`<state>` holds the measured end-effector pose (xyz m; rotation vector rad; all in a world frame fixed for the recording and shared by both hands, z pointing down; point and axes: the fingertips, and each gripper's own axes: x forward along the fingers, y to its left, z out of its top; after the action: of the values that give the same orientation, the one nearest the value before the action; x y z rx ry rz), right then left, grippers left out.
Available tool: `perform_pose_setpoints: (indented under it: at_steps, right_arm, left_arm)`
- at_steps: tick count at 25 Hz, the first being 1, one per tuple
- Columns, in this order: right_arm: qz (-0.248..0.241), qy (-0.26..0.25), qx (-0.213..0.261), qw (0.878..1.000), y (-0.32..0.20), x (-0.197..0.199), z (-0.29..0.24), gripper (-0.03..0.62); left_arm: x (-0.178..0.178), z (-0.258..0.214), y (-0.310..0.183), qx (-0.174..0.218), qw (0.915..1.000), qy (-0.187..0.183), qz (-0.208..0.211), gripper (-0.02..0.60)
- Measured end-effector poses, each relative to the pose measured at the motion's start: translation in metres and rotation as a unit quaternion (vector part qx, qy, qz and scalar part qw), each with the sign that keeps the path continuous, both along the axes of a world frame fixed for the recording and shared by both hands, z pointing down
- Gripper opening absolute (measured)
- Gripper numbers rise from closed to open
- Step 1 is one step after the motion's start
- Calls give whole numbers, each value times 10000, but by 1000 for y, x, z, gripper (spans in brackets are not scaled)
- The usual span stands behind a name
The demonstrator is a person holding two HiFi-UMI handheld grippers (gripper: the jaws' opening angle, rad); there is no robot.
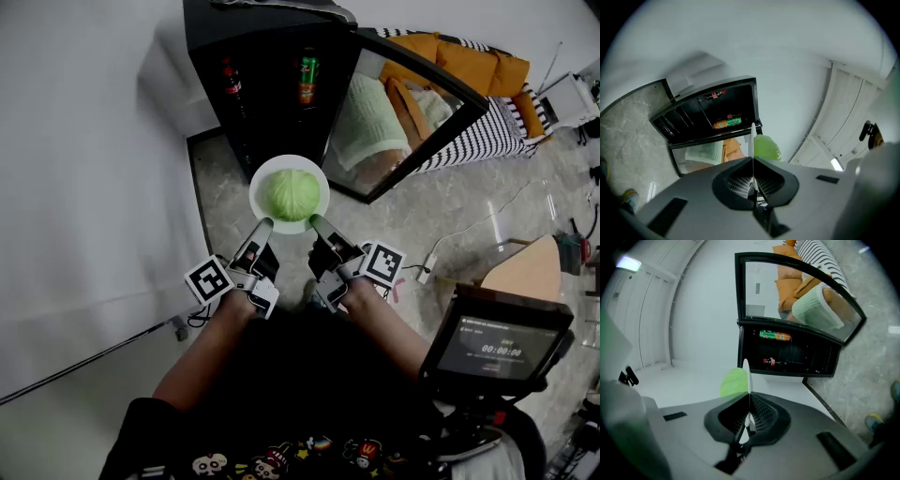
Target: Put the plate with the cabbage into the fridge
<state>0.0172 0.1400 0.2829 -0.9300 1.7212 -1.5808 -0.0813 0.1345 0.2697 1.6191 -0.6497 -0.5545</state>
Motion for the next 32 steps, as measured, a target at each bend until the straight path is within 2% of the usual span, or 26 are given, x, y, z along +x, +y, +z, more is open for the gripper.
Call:
perform_pose_setpoints:
  at_steps: [18, 24, 32]
  right_arm:
    - [-225, 159, 6, 9996, 1, 2, 4, 14]
    - [-475, 131, -79, 9988, 23, 61, 12, 14]
    - [-591, 128, -87, 9981, 28, 63, 19, 14]
  left_arm:
    - [2, 8, 5, -12, 9997, 146, -174, 10]
    - [60, 14, 31, -73, 9992, 74, -383, 11]
    - [63, 23, 37, -69, 9990, 87, -436, 10]
